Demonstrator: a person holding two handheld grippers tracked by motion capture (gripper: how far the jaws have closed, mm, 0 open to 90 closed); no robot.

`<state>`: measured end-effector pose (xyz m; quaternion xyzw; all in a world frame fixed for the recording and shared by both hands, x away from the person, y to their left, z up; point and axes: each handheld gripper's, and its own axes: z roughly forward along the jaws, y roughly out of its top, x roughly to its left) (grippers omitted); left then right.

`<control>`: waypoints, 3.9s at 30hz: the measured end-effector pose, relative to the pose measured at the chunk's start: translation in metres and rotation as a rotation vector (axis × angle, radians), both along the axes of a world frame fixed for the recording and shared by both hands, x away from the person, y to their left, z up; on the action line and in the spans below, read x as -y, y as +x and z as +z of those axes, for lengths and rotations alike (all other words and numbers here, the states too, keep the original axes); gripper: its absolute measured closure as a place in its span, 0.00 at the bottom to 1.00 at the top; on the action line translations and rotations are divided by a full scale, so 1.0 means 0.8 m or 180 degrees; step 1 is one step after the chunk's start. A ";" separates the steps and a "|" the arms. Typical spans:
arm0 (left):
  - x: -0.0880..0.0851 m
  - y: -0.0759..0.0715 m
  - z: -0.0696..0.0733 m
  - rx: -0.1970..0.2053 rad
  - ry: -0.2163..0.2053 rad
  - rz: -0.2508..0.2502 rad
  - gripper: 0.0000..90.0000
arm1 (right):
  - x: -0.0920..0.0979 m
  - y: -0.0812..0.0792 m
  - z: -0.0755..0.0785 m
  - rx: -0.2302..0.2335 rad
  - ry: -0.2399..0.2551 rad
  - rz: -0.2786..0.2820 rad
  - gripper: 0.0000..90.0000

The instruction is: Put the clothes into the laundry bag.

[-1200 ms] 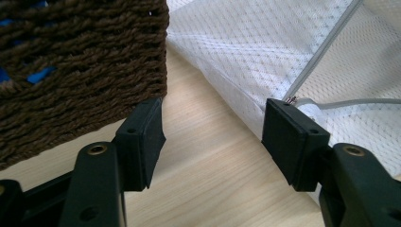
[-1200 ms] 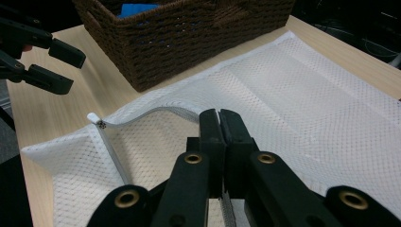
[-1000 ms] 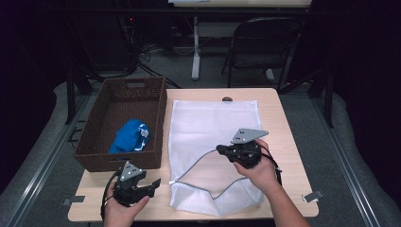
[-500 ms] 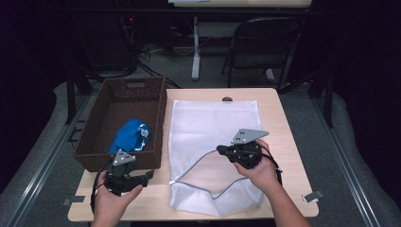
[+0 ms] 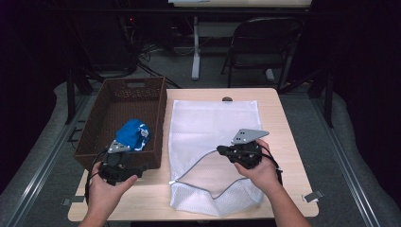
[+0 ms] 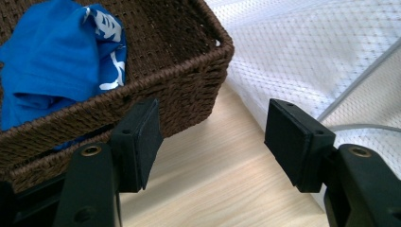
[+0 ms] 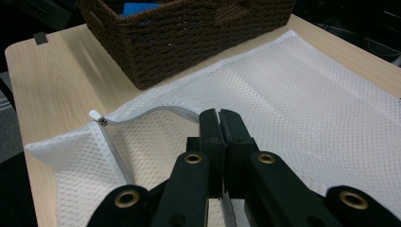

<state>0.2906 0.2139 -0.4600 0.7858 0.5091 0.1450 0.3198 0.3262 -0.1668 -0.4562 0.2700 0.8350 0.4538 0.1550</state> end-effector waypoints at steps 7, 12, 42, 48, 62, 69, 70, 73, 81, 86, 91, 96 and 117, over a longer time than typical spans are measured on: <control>0.000 0.014 0.006 -0.0033 0.0086 0.0042 0.41 | 0.001 0.000 0.000 0.0000 0.0004 -0.0003 0.99; -0.005 0.031 0.012 -0.0213 0.0053 0.0141 0.41 | 0.000 0.000 0.000 -0.0003 0.0000 -0.0005 0.99; -0.035 0.148 0.031 -0.0769 0.0422 0.0704 0.41 | 0.001 0.001 -0.003 -0.0034 -0.0001 -0.0011 0.99; -0.034 0.160 0.028 -0.0841 0.0447 0.0726 0.42 | 0.002 0.001 -0.002 -0.0028 0.0007 -0.0009 0.99; -0.032 0.180 0.023 -0.0994 0.0422 0.0708 0.41 | 0.001 0.001 -0.003 -0.0033 -0.0006 -0.0001 0.99; -0.028 0.190 0.019 -0.1061 0.0413 0.0723 0.40 | 0.000 0.001 -0.003 -0.0032 -0.0008 0.0004 0.99; -0.028 0.192 0.019 -0.1047 0.0418 0.0729 0.40 | 0.000 0.001 -0.003 -0.0034 -0.0006 0.0004 0.99; -0.027 0.197 0.019 -0.1051 0.0409 0.0743 0.40 | 0.000 0.001 -0.003 -0.0035 -0.0003 0.0007 0.99; -0.024 0.211 0.008 -0.1136 0.0588 0.0785 0.35 | 0.001 0.000 -0.002 -0.0030 0.0012 0.0001 0.99; -0.022 0.221 0.002 -0.1157 0.0592 0.0781 0.35 | 0.002 0.000 -0.002 -0.0029 0.0017 0.0000 0.99; -0.020 0.230 -0.009 -0.1210 0.0627 0.0835 0.34 | 0.001 0.000 -0.002 -0.0032 0.0009 0.0006 0.99; -0.020 0.237 -0.018 -0.1260 0.0638 0.0875 0.34 | 0.001 0.000 -0.002 -0.0029 0.0007 0.0012 0.99; -0.030 0.248 -0.049 -0.1445 0.0614 0.0937 0.34 | 0.001 -0.001 -0.005 -0.0051 0.0003 0.0012 0.99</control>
